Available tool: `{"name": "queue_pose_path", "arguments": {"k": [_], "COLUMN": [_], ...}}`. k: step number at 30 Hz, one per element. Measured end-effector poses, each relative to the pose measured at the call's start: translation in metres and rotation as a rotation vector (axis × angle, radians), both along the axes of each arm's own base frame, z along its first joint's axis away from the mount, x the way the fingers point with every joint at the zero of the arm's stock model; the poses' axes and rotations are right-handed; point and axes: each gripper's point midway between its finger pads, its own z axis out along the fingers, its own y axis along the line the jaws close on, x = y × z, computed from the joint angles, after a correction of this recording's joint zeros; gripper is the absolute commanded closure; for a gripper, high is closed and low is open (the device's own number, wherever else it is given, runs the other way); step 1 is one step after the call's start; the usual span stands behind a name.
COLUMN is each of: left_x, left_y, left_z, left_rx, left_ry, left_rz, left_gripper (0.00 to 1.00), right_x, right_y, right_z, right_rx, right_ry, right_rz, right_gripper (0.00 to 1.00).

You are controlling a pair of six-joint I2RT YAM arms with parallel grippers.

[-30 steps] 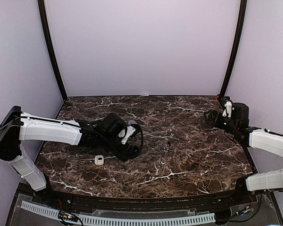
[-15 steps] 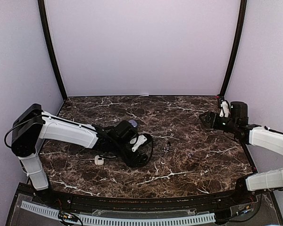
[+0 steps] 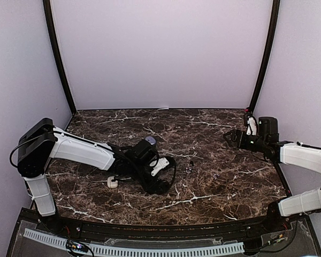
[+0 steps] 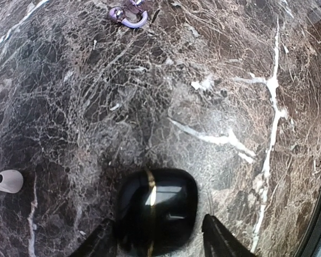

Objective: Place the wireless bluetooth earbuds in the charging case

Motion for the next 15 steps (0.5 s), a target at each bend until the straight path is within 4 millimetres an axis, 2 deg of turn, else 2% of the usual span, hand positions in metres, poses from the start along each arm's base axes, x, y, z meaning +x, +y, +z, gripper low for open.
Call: {"name": "queue_pose_path", "arguments": {"k": [5, 12, 15], "left_x": [-0.0009, -0.0007, -0.0014], "left_y": [-0.0005, 0.0004, 0.0046], "left_z": [0.0002, 0.0008, 0.0081], "left_rx": [0.0, 0.0, -0.009], "left_ry": [-0.008, -0.017, -0.033], "left_rz": [-0.022, -0.025, -0.019], "left_gripper": [0.01, 0.01, 0.01], "right_x": [-0.0003, -0.0015, -0.0021], "right_y": [0.0013, 0.0037, 0.0043], "right_z": [-0.0006, -0.0003, -0.0006], "right_rx": [0.003, 0.01, 0.011], "right_ry": [0.003, 0.006, 0.008], "right_rz": [0.007, 0.02, 0.024], "right_gripper": [0.04, 0.04, 0.04]}}
